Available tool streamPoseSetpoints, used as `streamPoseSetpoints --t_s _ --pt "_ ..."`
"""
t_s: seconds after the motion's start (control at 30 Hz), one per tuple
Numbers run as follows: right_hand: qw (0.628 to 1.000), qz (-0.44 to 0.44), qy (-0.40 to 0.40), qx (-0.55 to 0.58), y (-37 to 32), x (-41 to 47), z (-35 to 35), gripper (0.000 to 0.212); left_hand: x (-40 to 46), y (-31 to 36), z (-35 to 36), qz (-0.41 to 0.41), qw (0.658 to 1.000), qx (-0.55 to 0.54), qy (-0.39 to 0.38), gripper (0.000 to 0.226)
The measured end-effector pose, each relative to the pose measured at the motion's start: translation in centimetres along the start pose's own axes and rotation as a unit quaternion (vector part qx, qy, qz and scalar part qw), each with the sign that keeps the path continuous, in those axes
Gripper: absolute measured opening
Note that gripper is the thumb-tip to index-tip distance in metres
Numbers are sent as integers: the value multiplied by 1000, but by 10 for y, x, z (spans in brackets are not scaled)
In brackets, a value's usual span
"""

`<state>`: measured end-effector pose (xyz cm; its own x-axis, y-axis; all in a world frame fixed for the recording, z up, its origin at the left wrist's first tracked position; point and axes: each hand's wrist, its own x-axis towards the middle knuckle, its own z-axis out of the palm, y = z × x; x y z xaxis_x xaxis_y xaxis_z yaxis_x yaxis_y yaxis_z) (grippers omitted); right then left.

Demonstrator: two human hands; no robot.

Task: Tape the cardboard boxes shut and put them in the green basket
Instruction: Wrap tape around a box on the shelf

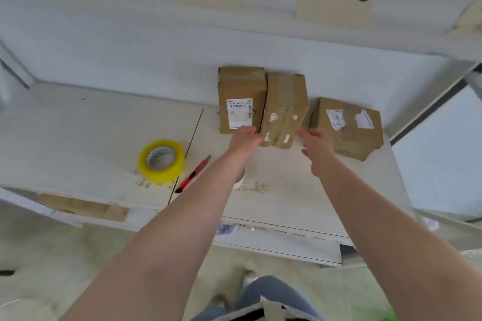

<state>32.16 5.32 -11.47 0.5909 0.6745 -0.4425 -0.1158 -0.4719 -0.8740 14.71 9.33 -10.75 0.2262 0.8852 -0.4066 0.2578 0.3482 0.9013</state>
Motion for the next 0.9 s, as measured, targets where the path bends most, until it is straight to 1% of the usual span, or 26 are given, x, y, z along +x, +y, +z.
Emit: streamPoseSetpoints --t_s 0.07,0.17,0.2,0.23,0.3,0.33,0.37,0.4,0.47,0.5,0.57,0.63,0.7,0.8,0.83,0.9 --pt "1000 -7 5 -10 -3 16 4 68 17 5 5 -5 1000 10 -11 62" --pt "1000 -7 -20 -23 -5 38 8 74 41 13 12 13 998 52 -17 73" --pt "999 -11 -37 -30 -6 44 10 71 47 16 15 21 997 67 -20 75" --pt "998 -18 -55 -36 -7 49 10 63 52 19 18 25 997 72 -30 74" --pt "996 -42 -77 -34 -8 51 12 37 57 24 26 46 995 78 -49 65" --pt "996 -57 -70 -28 -9 49 13 26 56 27 30 64 994 81 -46 63" --pt "996 -70 -46 -20 -11 43 12 21 53 29 34 79 993 77 -38 65" --pt "996 -83 -8 -16 -12 36 10 19 49 30 36 94 993 68 -30 72" --pt "990 -127 69 2 -13 17 3 23 38 28 42 132 990 32 -32 91" --pt "983 -158 91 23 -14 5 0 25 32 27 44 149 988 15 -33 101" --pt "972 -205 95 71 -16 -22 0 28 18 26 45 167 986 -13 -9 114" --pt "969 -221 70 84 -22 -48 8 27 7 27 40 169 984 -56 30 113" --pt "969 -235 45 55 -30 -64 19 24 0 30 27 167 980 -90 56 110" --pt "963 -270 14 -7 -42 -73 34 22 -6 35 -3 137 982 -114 63 108" --pt "958 -283 19 -28 -47 -73 37 22 -9 38 -16 122 983 -124 56 108" --pt "952 -291 69 -71 -54 -68 41 23 -13 40 -47 95 982 -162 36 104"
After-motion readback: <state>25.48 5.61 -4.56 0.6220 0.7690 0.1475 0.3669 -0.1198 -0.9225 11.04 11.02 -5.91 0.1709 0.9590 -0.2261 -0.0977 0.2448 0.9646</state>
